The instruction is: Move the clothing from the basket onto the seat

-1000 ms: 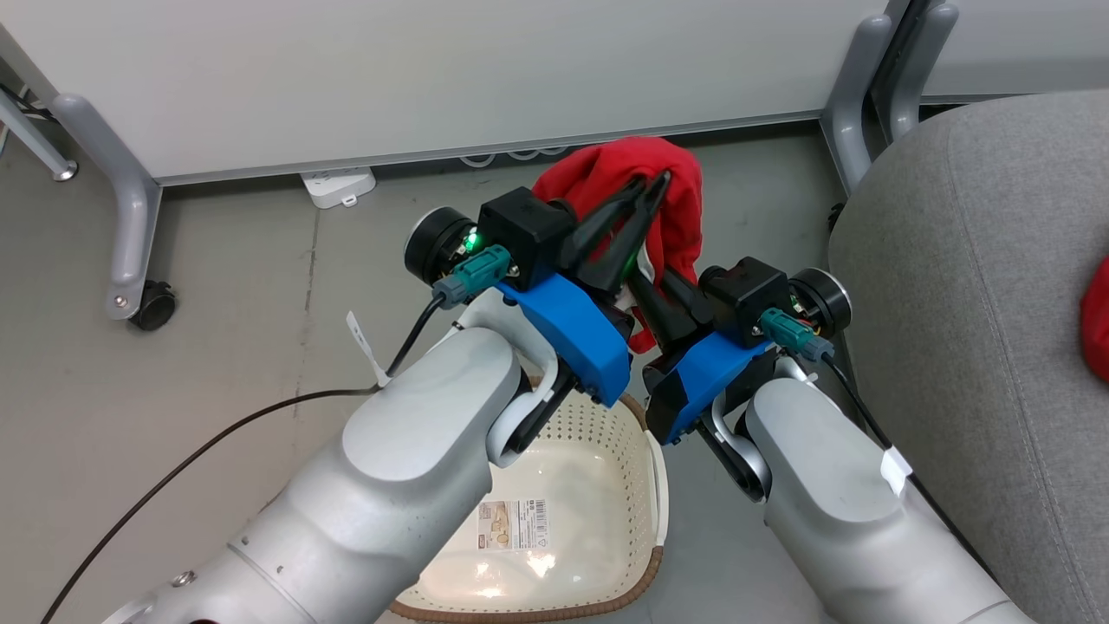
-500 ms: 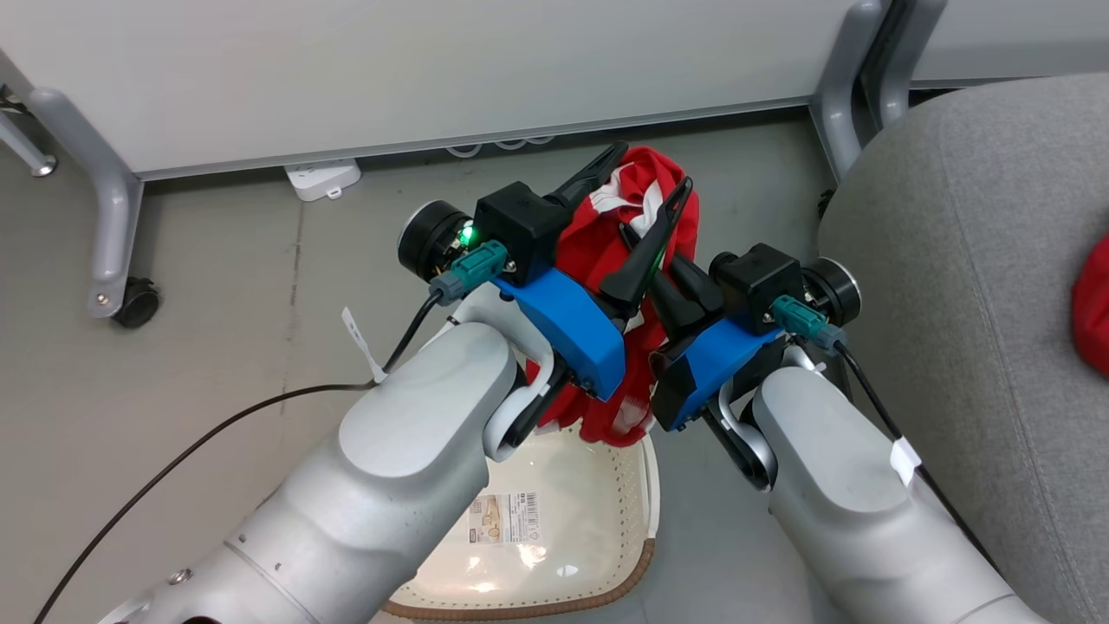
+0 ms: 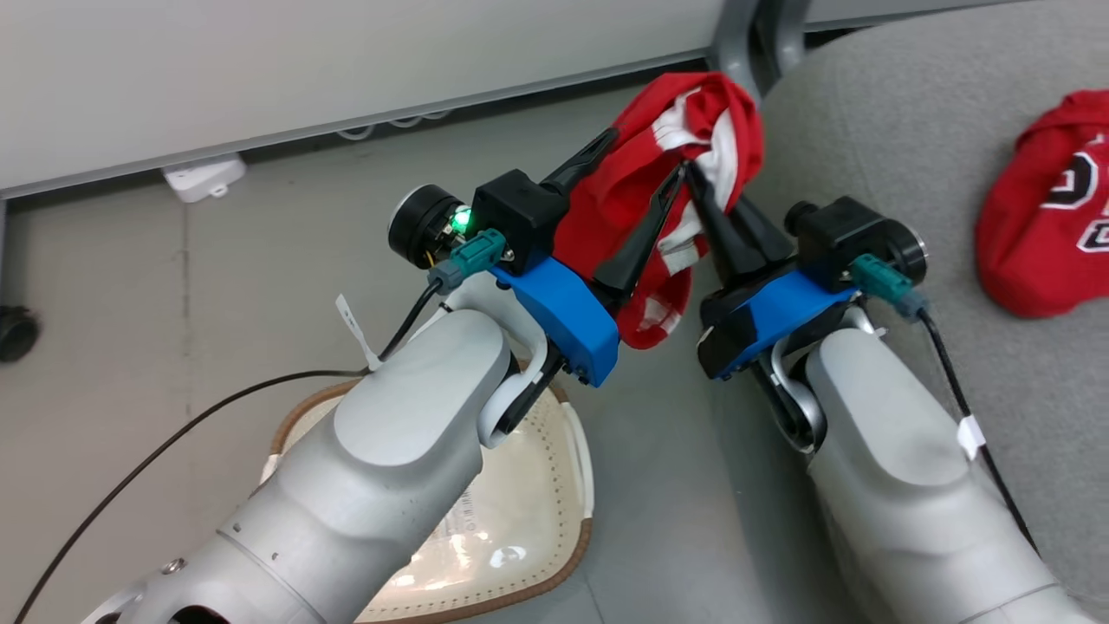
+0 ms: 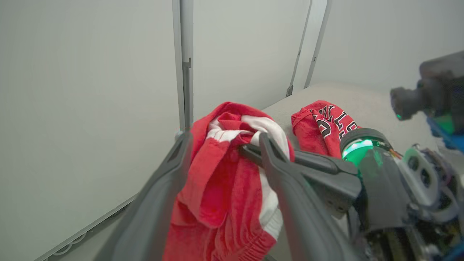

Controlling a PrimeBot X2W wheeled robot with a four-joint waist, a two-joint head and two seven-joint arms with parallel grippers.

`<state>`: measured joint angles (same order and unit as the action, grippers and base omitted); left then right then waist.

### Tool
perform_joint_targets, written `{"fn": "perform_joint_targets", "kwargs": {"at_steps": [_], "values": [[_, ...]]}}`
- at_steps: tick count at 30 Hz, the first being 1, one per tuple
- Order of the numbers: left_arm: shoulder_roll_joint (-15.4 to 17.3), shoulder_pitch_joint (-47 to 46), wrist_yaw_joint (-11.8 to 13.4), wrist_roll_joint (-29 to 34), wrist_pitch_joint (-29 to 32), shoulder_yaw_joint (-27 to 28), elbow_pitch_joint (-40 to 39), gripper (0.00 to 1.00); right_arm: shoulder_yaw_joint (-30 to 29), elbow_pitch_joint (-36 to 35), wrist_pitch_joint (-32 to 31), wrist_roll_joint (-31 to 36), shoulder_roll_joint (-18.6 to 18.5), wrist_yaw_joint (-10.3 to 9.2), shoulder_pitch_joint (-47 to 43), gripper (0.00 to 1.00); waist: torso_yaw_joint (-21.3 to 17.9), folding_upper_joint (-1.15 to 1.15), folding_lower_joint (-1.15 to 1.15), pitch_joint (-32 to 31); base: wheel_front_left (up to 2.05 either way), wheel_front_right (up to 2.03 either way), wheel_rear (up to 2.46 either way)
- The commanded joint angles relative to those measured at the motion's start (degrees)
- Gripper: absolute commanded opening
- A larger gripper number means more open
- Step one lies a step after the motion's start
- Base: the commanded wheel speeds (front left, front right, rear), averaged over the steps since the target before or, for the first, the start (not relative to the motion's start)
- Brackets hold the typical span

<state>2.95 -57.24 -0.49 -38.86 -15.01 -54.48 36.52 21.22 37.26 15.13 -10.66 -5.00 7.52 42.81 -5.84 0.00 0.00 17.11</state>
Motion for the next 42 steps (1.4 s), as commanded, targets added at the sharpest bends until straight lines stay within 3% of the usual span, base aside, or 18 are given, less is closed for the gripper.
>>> {"fn": "perform_joint_targets", "kwargs": {"at_steps": [1,13,22,32,42], "values": [[0.2,-1.0,0.0,0.4,-0.2,-0.2,0.2,1.00,-0.9,-0.9,0.0,0.2,-0.4,-0.06,-0.6,0.00,-2.6,0.00,0.00,1.1,0.00,0.00,0.00],[0.6,-2.2,-0.7,1.5,0.2,-2.3,1.9,1.00,-9.6,-6.3,0.0,0.8,-1.1,-0.06,-3.0,0.00,-12.3,0.00,0.00,3.6,0.00,0.00,0.00],[0.5,-1.8,-1.3,1.7,1.0,-4.2,2.5,1.00,-16.1,-11.3,0.0,1.0,-1.8,-0.06,-7.2,0.00,-17.3,0.00,0.00,4.8,0.00,0.00,0.00],[0.4,-1.3,-1.6,1.8,1.7,-6.1,3.0,1.00,-21.1,-14.2,0.0,0.9,-1.6,-0.06,-12.3,0.00,-21.1,0.00,0.00,6.7,0.00,0.00,0.00],[0.4,-2.1,-1.6,1.8,2.0,-6.9,2.9,1.00,-21.9,-16.9,0.0,1.2,-0.5,-0.06,-12.2,0.00,-21.6,0.00,0.00,8.0,0.00,0.00,0.00]]}}
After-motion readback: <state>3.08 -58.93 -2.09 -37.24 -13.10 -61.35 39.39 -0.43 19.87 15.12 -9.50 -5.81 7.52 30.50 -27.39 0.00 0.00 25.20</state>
